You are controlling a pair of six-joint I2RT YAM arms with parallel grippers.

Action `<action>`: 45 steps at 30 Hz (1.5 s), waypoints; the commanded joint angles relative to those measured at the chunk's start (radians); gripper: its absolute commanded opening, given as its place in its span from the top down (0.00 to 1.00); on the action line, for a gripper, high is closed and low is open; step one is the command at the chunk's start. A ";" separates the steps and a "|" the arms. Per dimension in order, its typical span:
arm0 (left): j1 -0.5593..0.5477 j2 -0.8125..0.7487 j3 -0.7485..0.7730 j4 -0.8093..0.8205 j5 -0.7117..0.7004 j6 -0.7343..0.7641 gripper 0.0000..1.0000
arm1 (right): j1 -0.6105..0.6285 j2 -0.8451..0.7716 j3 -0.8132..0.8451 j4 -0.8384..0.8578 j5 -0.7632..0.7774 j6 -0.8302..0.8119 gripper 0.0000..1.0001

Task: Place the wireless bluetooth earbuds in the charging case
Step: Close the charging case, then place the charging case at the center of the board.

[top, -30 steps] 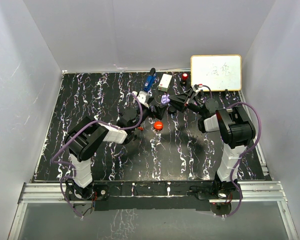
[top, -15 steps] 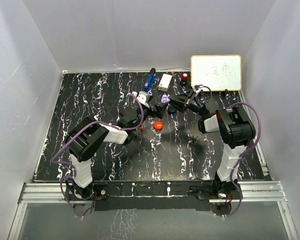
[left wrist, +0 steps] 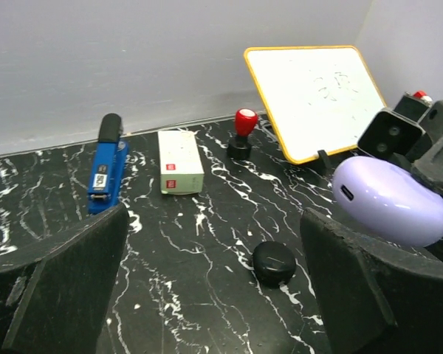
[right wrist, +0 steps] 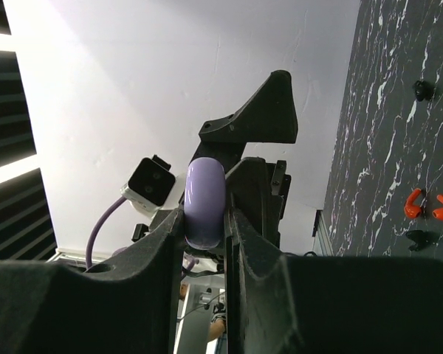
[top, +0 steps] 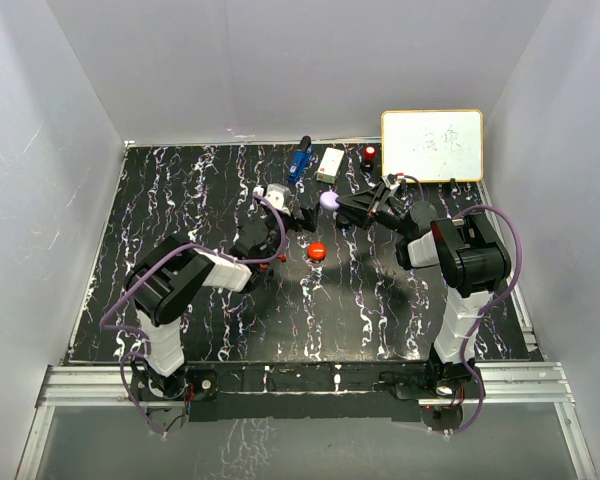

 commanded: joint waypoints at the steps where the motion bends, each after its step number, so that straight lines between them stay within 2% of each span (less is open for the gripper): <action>1: 0.004 -0.136 -0.054 0.033 -0.117 -0.007 0.01 | -0.003 -0.040 0.001 0.240 -0.017 -0.070 1.00; 3: 0.011 -0.196 -0.090 -0.071 -0.171 -0.067 0.01 | -0.004 -0.052 0.012 0.102 -0.029 -0.180 1.00; 5: 0.024 -0.268 -0.102 -0.252 -0.200 -0.153 0.01 | -0.004 -0.079 0.036 -0.073 -0.025 -0.323 1.00; 8: 0.063 -0.366 -0.089 -0.524 -0.178 -0.292 0.01 | -0.002 -0.116 0.094 -0.363 0.005 -0.538 1.00; 11: 0.105 -0.414 -0.038 -0.795 -0.095 -0.391 0.01 | -0.001 -0.129 0.170 -0.629 0.056 -0.757 1.00; 17: 0.135 -0.448 -0.014 -0.969 0.018 -0.440 0.01 | 0.036 -0.104 0.314 -0.955 0.155 -1.014 1.00; 20: 0.138 -0.456 -0.010 -1.010 0.039 -0.450 0.01 | 0.069 -0.068 0.383 -1.039 0.194 -1.100 1.00; 31: 0.144 -0.503 -0.031 -1.093 0.033 -0.465 0.01 | 0.164 0.124 0.606 -1.222 0.309 -1.258 1.00; 43: 0.161 -0.512 -0.018 -1.167 0.044 -0.479 0.01 | 0.216 0.253 0.727 -1.284 0.363 -1.283 1.00; 45: 0.162 -0.489 -0.021 -1.166 0.045 -0.484 0.01 | 0.216 0.267 0.745 -1.295 0.366 -1.285 0.91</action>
